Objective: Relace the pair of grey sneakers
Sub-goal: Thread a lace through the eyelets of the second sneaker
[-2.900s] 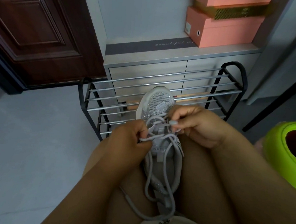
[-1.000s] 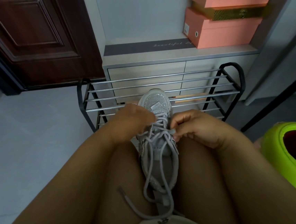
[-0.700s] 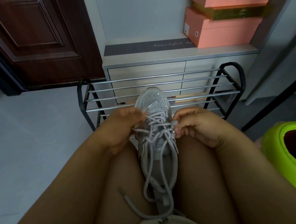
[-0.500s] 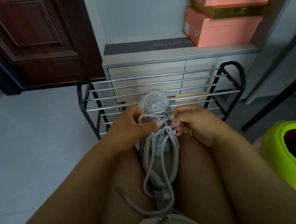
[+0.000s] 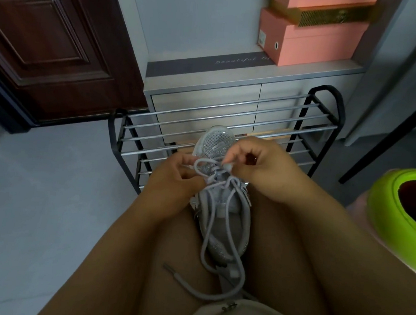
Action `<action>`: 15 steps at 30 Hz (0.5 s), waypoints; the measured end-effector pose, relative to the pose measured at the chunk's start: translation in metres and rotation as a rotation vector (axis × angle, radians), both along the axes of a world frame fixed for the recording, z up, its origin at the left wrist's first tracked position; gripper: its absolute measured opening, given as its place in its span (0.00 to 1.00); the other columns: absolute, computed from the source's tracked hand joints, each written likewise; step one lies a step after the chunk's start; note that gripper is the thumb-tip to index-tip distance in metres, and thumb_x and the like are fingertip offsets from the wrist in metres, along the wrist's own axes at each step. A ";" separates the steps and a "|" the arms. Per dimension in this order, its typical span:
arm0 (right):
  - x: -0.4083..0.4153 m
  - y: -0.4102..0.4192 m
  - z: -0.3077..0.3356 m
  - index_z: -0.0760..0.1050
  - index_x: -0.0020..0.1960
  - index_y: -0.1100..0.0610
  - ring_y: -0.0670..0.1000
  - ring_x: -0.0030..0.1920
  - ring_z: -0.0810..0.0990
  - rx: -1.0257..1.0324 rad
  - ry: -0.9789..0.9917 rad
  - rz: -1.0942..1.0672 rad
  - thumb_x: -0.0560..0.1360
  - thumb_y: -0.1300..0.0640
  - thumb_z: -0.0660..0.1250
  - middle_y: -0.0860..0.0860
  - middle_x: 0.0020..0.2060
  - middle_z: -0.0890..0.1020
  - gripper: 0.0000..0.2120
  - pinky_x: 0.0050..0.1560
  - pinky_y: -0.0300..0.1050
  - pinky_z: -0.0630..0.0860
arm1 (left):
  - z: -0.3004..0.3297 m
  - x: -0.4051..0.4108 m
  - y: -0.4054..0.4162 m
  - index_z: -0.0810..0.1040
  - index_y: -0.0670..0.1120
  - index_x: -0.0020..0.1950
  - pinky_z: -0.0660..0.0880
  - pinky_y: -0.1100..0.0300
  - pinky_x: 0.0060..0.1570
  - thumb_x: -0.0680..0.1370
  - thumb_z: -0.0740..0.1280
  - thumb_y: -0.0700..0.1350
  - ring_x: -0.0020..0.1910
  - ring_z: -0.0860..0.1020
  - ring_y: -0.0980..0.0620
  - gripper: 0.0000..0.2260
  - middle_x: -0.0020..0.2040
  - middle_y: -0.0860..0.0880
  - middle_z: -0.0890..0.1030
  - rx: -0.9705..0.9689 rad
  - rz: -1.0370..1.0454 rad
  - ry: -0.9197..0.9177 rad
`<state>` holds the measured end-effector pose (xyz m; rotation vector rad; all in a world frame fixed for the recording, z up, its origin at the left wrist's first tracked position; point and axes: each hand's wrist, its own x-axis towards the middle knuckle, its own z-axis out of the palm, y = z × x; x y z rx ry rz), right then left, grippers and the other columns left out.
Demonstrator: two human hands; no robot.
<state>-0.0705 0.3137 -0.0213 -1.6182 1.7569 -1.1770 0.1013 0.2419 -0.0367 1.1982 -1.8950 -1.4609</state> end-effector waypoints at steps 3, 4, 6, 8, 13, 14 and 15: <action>0.003 0.002 -0.001 0.80 0.42 0.53 0.43 0.36 0.72 0.102 0.333 0.053 0.68 0.57 0.73 0.44 0.36 0.73 0.04 0.37 0.32 0.67 | 0.001 0.003 0.002 0.76 0.44 0.57 0.81 0.62 0.40 0.73 0.71 0.38 0.41 0.84 0.51 0.14 0.43 0.47 0.85 0.009 -0.011 0.056; 0.003 0.002 -0.001 0.79 0.42 0.53 0.42 0.37 0.71 0.118 0.394 0.042 0.68 0.56 0.73 0.43 0.36 0.72 0.04 0.36 0.30 0.66 | 0.000 0.004 0.003 0.76 0.44 0.57 0.81 0.62 0.40 0.73 0.71 0.37 0.40 0.84 0.51 0.13 0.43 0.47 0.85 0.009 -0.008 0.070; 0.004 0.001 0.000 0.78 0.41 0.54 0.42 0.36 0.70 0.134 0.464 0.017 0.68 0.56 0.72 0.42 0.35 0.70 0.04 0.33 0.27 0.63 | -0.001 0.003 0.004 0.76 0.45 0.55 0.81 0.61 0.40 0.73 0.71 0.38 0.40 0.84 0.53 0.12 0.43 0.49 0.85 -0.009 0.004 0.065; 0.001 0.000 0.000 0.78 0.39 0.54 0.42 0.35 0.69 0.153 0.492 0.015 0.69 0.57 0.71 0.42 0.33 0.71 0.03 0.32 0.31 0.64 | -0.002 0.001 0.005 0.76 0.46 0.55 0.81 0.58 0.43 0.73 0.71 0.39 0.40 0.84 0.54 0.11 0.42 0.49 0.85 -0.046 0.021 0.036; -0.012 0.000 0.000 0.77 0.33 0.54 0.42 0.32 0.76 0.180 0.147 -0.061 0.68 0.57 0.75 0.47 0.32 0.81 0.08 0.35 0.35 0.71 | -0.005 0.002 0.004 0.70 0.54 0.56 0.79 0.57 0.38 0.74 0.69 0.38 0.37 0.83 0.51 0.16 0.39 0.49 0.84 -0.142 0.020 0.041; -0.012 0.001 -0.001 0.77 0.34 0.58 0.44 0.33 0.77 0.170 0.025 -0.057 0.68 0.58 0.75 0.50 0.33 0.82 0.08 0.38 0.38 0.74 | -0.006 0.002 0.005 0.69 0.57 0.56 0.79 0.59 0.35 0.75 0.68 0.38 0.36 0.82 0.51 0.18 0.39 0.49 0.83 -0.175 0.001 0.044; -0.012 0.002 -0.002 0.76 0.35 0.61 0.45 0.34 0.78 0.157 -0.103 -0.044 0.69 0.60 0.74 0.52 0.33 0.82 0.08 0.40 0.40 0.75 | -0.008 0.002 0.005 0.69 0.60 0.56 0.78 0.63 0.33 0.76 0.66 0.38 0.36 0.81 0.53 0.18 0.39 0.50 0.83 -0.227 -0.025 0.028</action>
